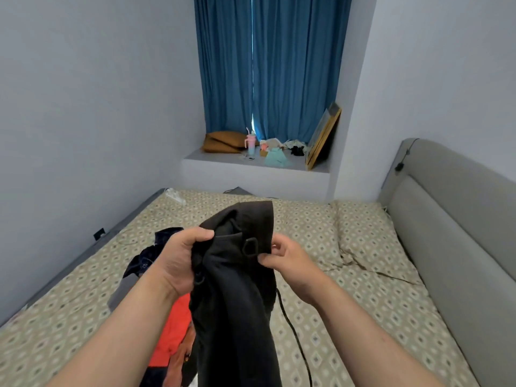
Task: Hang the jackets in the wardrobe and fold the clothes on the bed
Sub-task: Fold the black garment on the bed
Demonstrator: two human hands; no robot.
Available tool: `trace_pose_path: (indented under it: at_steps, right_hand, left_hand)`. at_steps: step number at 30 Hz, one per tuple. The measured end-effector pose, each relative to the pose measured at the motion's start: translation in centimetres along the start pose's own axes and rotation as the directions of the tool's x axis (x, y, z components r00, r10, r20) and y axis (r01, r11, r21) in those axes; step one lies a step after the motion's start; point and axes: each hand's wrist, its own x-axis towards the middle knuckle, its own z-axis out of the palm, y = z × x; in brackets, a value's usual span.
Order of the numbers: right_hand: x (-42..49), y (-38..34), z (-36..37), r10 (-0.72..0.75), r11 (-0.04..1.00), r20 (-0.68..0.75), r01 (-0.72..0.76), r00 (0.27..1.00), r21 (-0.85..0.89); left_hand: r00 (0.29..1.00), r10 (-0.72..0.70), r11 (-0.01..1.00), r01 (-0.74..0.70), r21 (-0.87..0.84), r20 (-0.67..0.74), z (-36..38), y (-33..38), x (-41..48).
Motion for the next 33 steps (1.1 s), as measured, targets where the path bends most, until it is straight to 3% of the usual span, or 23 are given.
trace_pose_path:
  at_steps: [3, 6, 10, 12, 15, 17, 21, 23, 26, 30, 33]
  right_hand:
    - [-0.6, -1.2, -1.2, -0.029, 0.998, -0.007, 0.029, 1.000, 0.063]
    - [-1.0, -3.5, -1.9, -0.087, 0.996, 0.015, 0.087, 0.996, -0.025]
    - [-1.3, -6.0, -2.3, -0.112, 0.966, 0.031, 0.116, 0.993, -0.229]
    - [-1.4, -6.7, -2.5, -0.134, 0.940, 0.012, 0.131, 0.991, -0.316]
    - [-1.3, -7.3, -2.8, -0.175, 0.895, -0.027, 0.148, 0.984, -0.421]
    - [-1.5, -7.7, -3.1, -0.178, 0.898, -0.030, 0.150, 0.984, -0.415]
    - [-1.4, -8.0, -5.9, -0.097, 0.947, -0.037, 0.081, 0.995, -0.311]
    - [-1.5, -7.4, -7.6, -0.067, 0.924, -0.045, 0.045, 0.997, -0.379]
    - [-1.8, -5.7, -8.5, -0.120, 0.878, -0.094, 0.061, 0.988, -0.475]
    - [-1.5, -3.1, -7.7, -0.214, 0.811, -0.182, 0.071, 0.960, -0.581]
    - [-1.1, -1.6, -8.3, -0.172, 0.815, -0.138, 0.062, 0.975, -0.576]
  left_hand:
    - [0.991, 0.057, 0.996, -0.048, 0.079, -0.119, -0.4, 1.1, 0.1]
    - [0.973, 0.141, 0.957, -0.087, 0.277, -0.183, -0.4, 2.4, 0.3]
    - [0.960, 0.280, 0.818, -0.230, 0.527, -0.017, 1.6, 3.7, 0.1]
    - [0.947, 0.313, 0.629, -0.265, 0.731, 0.074, 3.2, 4.2, 0.1]
    - [0.877, 0.453, 0.162, -0.259, 0.952, 0.161, 5.4, 4.7, 1.1]
    - [0.814, 0.539, 0.064, -0.296, 0.953, 0.216, 6.3, 4.8, 2.0]
    - [0.717, 0.692, 0.240, -0.336, 0.911, 0.082, 6.9, 5.2, 3.9]
    - [0.681, 0.732, 0.350, -0.361, 0.864, -0.012, 7.1, 5.5, 4.7]
    - [0.632, 0.769, 0.436, -0.405, 0.804, -0.099, 7.8, 5.8, 6.0]
    - [0.612, 0.775, 0.495, -0.429, 0.756, -0.160, 9.0, 5.8, 7.2]
    - [0.621, 0.753, 0.568, -0.444, 0.693, -0.220, 9.5, 5.8, 7.7]
